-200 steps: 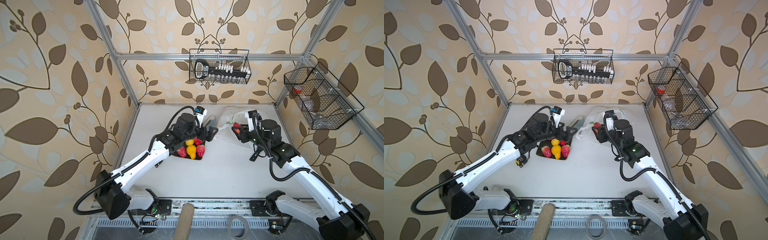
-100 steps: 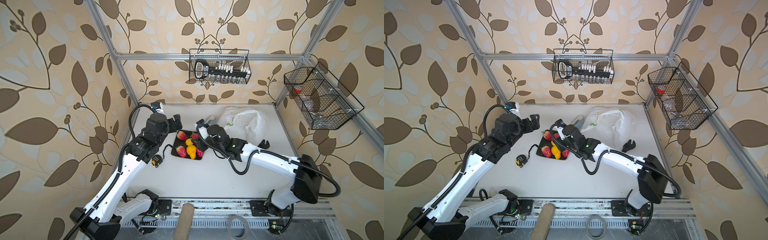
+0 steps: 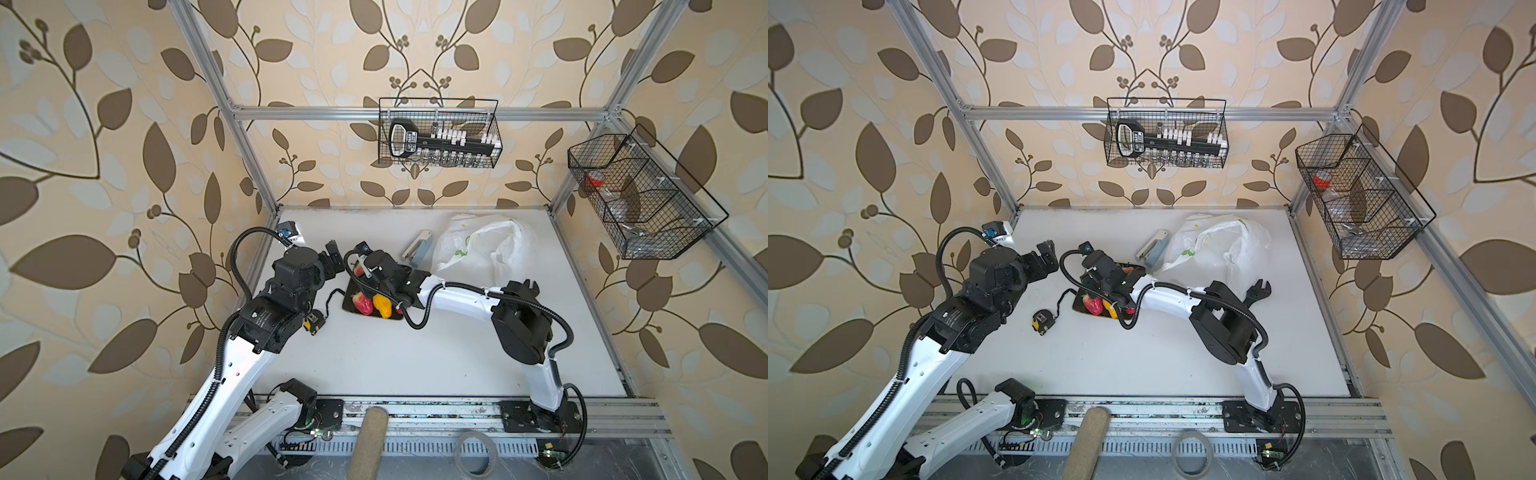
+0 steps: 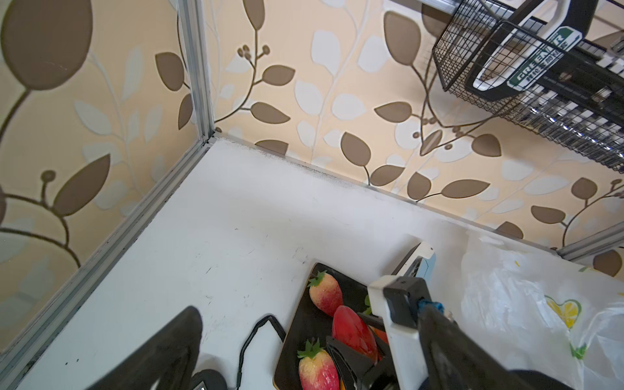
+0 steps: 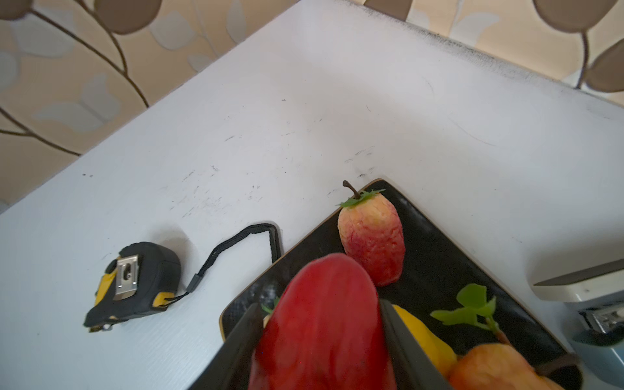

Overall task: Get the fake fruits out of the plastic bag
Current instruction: 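Lower the pear onto the tray and open the right gripper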

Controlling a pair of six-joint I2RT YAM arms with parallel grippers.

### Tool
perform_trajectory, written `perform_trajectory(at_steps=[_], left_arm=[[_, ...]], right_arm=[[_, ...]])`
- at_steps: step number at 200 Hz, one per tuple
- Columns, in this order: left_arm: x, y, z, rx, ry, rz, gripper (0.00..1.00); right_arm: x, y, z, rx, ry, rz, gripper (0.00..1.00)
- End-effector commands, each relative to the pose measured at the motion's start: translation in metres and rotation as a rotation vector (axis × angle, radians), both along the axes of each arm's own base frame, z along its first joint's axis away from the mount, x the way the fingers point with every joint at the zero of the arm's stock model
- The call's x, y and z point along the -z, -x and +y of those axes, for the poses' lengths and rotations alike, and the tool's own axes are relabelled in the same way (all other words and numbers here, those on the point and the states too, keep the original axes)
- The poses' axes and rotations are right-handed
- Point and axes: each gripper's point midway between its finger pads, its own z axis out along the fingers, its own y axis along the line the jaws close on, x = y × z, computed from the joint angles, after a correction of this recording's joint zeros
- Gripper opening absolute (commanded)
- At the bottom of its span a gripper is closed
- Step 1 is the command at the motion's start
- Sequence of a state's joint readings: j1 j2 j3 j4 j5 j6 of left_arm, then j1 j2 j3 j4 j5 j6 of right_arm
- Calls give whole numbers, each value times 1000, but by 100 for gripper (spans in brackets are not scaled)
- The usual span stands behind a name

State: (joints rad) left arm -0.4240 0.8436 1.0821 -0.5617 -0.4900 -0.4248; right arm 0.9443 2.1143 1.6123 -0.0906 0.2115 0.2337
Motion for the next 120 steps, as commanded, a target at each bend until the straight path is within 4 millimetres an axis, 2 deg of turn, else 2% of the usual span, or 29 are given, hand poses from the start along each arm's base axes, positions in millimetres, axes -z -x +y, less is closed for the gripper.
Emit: perform_trajectory(at_steps=[1, 25, 53, 89, 120], left_arm=[[0, 5, 12, -59, -6, -9, 99], [1, 5, 13, -62, -9, -3, 99], [3, 4, 13, -65, -13, 1, 99], [4, 2, 14, -76, -25, 9, 99], [4, -1, 12, -71, -28, 11, 99]], right_arm=[[14, -7, 1, 20, 64, -12, 39], [30, -11, 0, 36, 109, -14, 45], [30, -11, 2, 32, 102, -9, 63], [4, -10, 6, 22, 49, -28, 75], [-40, -3, 1, 7, -19, -60, 78]])
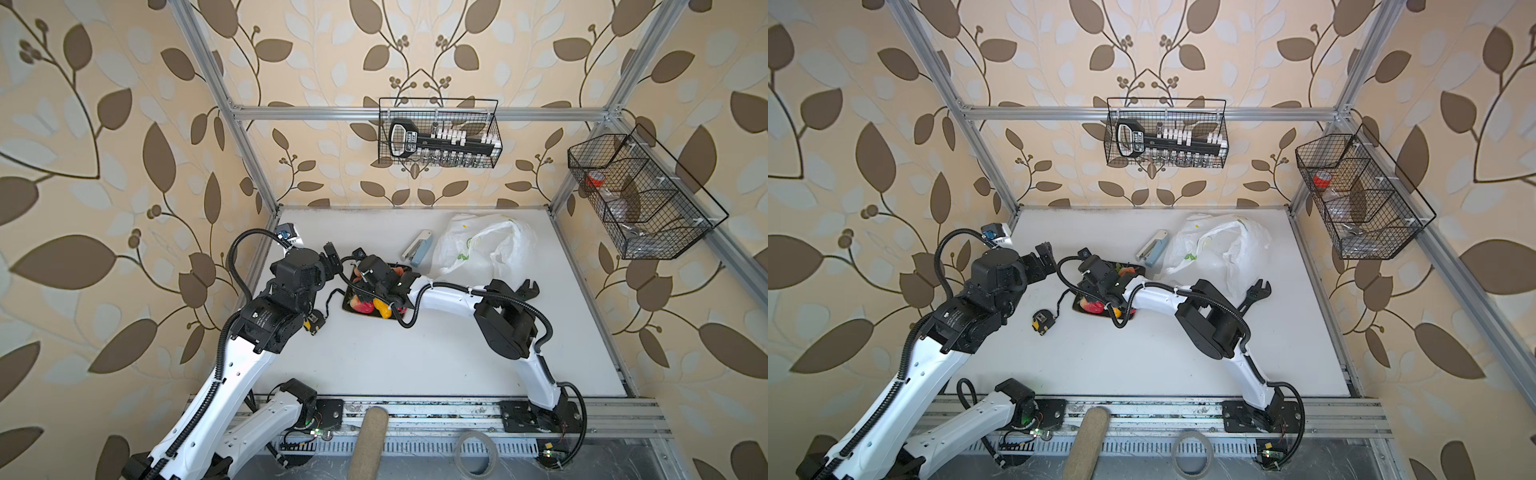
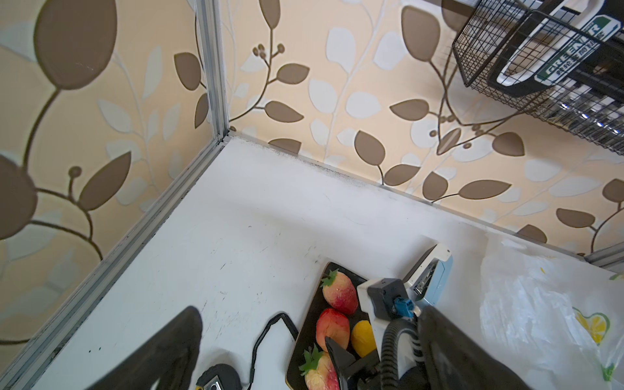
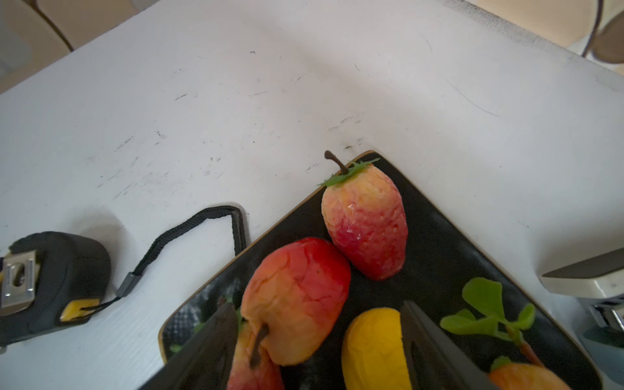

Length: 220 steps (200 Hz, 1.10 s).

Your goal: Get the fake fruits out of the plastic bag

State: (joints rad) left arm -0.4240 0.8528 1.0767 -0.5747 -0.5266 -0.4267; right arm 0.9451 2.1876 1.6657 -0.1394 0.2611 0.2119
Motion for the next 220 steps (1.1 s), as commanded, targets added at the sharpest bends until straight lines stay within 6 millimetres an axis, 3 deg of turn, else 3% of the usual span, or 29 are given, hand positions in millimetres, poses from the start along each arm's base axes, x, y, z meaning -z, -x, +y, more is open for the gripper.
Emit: perform_trajectory(at_steps=[1, 34, 58, 78, 108, 138, 150, 172, 196, 220], left_arm=[[-2, -1, 6, -36, -5, -8, 99], [2, -5, 2, -24, -3, -4, 99], [9, -7, 0, -16, -4, -3, 99], [21, -11, 0, -21, -20, 6, 99], [49, -15, 8, -71, -85, 58, 99], [70, -19, 17, -129, -141, 70, 99], [80, -21, 20, -137, -173, 76, 99], [108, -26, 33, -165, -197, 121, 99], [139, -34, 49, -141, -146, 176, 99], [155, -43, 62, -129, -186, 151, 99]], right_arm=[[-69, 6, 3, -22, -109, -66, 78], [-125, 28, -27, -24, -176, -110, 78], [-162, 50, -74, 27, -205, -159, 78], [-175, 63, -129, 133, -188, -207, 78], [-190, 70, -236, 395, -201, -254, 78], [-168, 70, -362, 717, -190, -303, 82], [-149, 67, -412, 845, -169, -327, 85], [-111, 61, -480, 993, -152, -344, 88], [-75, 55, -531, 1143, -129, -339, 89], [-48, 37, -531, 1049, -95, -347, 94]])
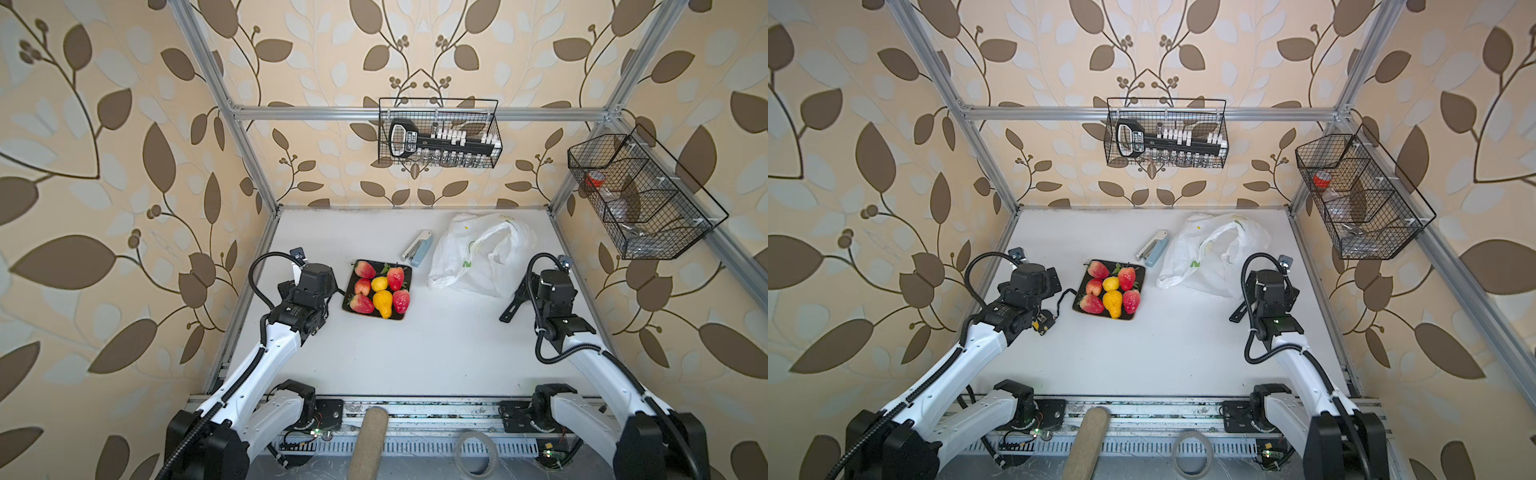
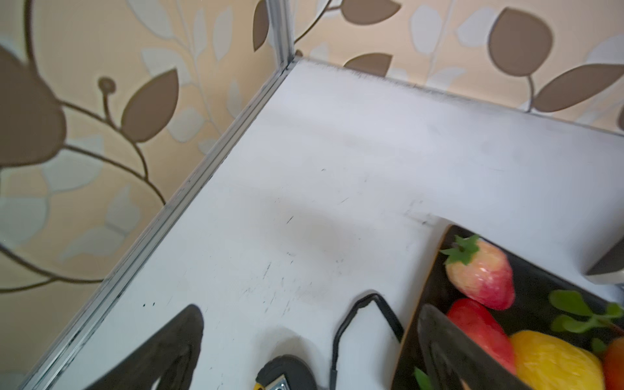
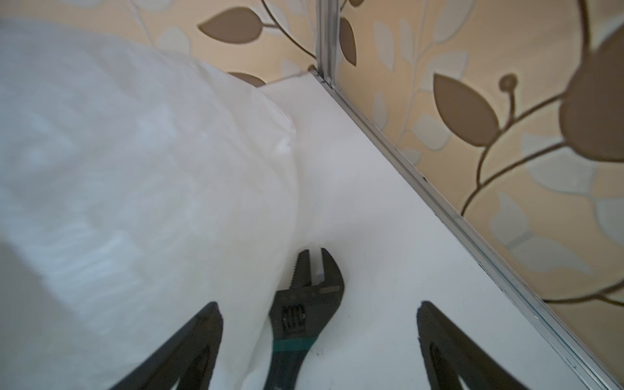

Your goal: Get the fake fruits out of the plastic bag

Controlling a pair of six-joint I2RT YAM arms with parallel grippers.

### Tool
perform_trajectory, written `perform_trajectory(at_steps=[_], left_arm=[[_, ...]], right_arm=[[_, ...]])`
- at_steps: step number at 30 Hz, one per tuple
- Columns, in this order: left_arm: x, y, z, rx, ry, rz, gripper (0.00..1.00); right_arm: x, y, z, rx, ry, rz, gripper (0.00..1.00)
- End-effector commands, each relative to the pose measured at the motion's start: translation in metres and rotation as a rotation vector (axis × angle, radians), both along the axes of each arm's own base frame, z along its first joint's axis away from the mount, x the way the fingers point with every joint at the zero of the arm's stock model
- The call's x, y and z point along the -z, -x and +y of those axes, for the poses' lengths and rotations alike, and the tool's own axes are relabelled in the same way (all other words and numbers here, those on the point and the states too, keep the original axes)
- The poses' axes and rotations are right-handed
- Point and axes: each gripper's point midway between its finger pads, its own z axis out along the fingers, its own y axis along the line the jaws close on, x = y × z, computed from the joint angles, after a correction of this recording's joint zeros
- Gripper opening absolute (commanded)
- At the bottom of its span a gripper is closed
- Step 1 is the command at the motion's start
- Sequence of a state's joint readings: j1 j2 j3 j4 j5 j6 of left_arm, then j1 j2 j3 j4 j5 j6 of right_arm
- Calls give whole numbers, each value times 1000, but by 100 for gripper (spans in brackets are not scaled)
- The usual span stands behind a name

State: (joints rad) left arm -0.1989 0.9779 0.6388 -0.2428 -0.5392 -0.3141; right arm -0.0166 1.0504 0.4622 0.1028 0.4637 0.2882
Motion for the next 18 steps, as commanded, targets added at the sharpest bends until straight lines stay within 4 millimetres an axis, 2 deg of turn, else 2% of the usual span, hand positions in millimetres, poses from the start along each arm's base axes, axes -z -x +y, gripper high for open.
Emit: perform_trajectory(at_steps=[1, 5, 8, 10, 13, 15, 16, 18], left_arm=[[-4, -19, 0, 65, -14, -91, 99], [13, -29, 10, 85, -16, -128, 99], [23, -36, 7, 126, 16, -156, 99], [29, -41, 0, 179, 25, -185, 99], [42, -46, -17, 268, 69, -208, 99], [53, -48, -21, 290, 81, -207, 99], [57, -49, -24, 303, 87, -211, 99], [56, -55, -29, 331, 102, -213, 99]], right_arm=[[-9, -29, 9, -113, 33, -132, 94], [7, -42, 24, -214, 29, -190, 95], [9, -42, 25, -231, 52, -255, 95], [0, -44, 29, -256, 43, -316, 95], [7, -43, 39, -319, 46, -340, 93], [18, -38, 39, -318, 41, -348, 94], [15, -40, 42, -337, 51, -372, 95], [22, -45, 44, -356, 39, -317, 97]])
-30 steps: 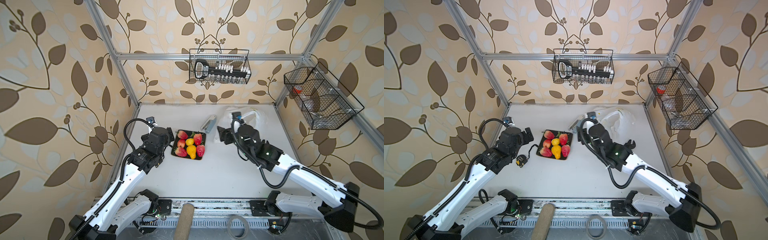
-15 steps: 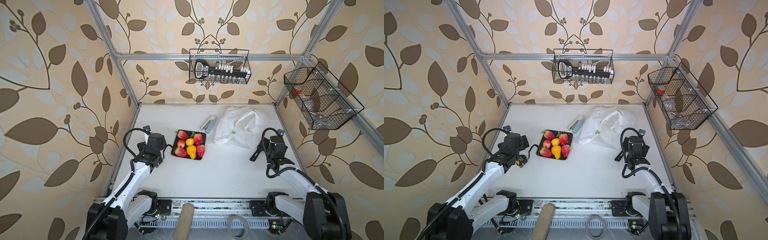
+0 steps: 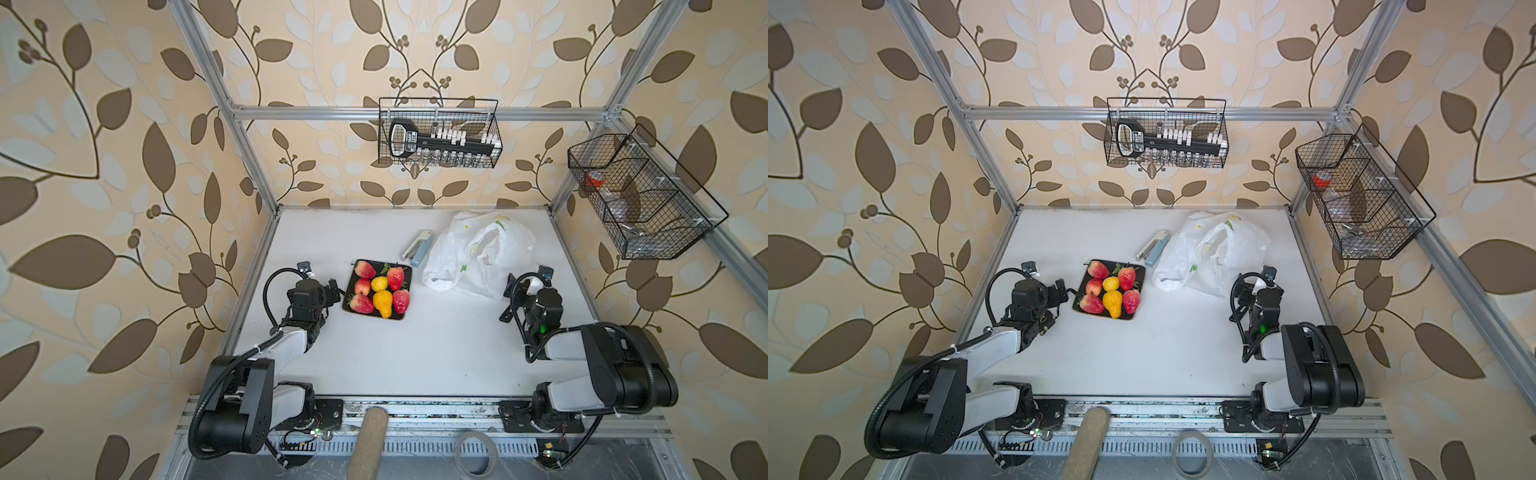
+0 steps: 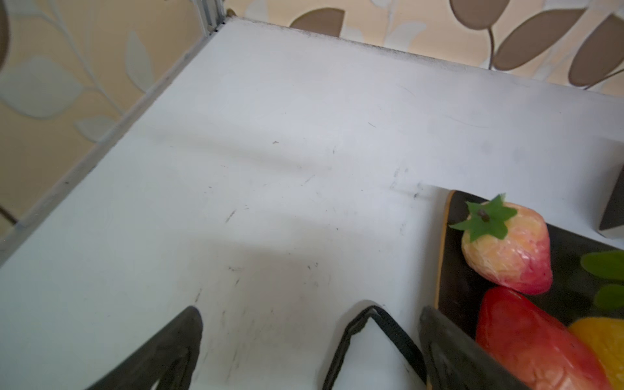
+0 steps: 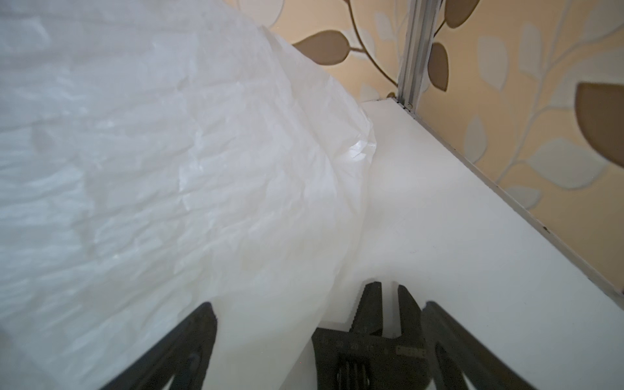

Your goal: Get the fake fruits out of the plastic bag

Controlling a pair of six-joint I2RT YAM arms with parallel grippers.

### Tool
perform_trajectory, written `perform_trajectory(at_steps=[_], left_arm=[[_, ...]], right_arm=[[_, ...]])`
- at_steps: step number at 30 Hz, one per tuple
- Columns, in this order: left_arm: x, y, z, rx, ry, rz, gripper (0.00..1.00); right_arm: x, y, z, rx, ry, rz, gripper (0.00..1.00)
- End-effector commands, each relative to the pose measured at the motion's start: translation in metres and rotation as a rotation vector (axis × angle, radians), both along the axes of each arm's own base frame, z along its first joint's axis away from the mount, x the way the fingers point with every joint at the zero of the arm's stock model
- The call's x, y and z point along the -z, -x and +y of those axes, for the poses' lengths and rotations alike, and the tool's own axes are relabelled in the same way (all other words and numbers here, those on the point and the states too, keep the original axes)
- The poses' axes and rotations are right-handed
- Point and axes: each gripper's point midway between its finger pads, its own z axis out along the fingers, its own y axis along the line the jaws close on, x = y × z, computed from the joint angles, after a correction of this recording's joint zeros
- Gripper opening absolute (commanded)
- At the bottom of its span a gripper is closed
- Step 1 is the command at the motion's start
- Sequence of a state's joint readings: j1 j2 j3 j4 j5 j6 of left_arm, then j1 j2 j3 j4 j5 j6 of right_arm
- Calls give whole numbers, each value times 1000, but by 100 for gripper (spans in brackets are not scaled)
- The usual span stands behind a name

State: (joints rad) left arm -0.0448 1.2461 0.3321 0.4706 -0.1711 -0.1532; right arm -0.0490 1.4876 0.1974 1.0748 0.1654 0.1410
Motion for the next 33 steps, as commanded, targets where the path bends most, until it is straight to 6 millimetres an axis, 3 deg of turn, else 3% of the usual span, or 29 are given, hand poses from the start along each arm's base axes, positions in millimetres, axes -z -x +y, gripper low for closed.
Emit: perform_trajectory(at_steps=[1, 6, 7, 9, 18, 25, 33], left_arm=[[-30, -22, -18, 106, 34, -154, 99], [0, -29, -25, 139, 50, -168, 99], [0, -36, -19, 162, -80, -146, 99], [10, -39, -5, 86, -90, -37, 99], [6, -39, -3, 68, -103, -61, 99], [15, -46, -2, 73, -87, -14, 99], [7, -39, -3, 79, -86, -61, 99]], right_arm=[[-27, -9, 8, -60, 12, -105, 99], [-26, -10, 9, -64, 12, -102, 99], [-26, -10, 9, -65, 12, -102, 99], [-25, -10, 9, -65, 11, -102, 99], [-24, -10, 9, -65, 11, -97, 99], [-25, -11, 9, -65, 11, -100, 99], [-25, -11, 9, -64, 13, -100, 99]])
